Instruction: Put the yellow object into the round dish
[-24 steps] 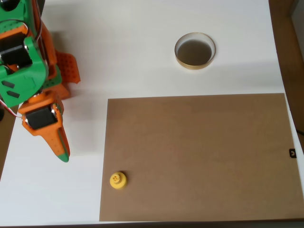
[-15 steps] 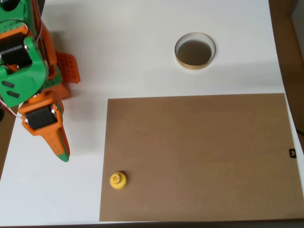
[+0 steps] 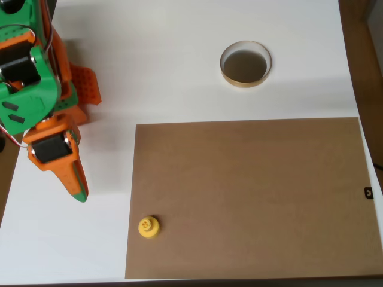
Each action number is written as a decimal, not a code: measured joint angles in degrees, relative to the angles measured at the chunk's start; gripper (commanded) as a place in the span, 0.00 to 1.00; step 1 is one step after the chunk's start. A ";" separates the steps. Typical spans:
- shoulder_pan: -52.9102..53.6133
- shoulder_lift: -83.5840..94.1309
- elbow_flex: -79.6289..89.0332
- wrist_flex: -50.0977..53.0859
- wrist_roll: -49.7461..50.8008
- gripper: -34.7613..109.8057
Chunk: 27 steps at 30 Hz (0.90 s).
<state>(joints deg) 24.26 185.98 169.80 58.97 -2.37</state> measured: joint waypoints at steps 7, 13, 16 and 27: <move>1.14 0.00 0.00 0.18 1.14 0.24; 1.41 0.00 0.00 0.18 1.14 0.24; 1.41 0.00 0.00 0.18 1.14 0.24; 1.41 0.00 0.00 0.18 1.14 0.24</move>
<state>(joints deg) 25.66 185.98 169.80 59.15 -1.23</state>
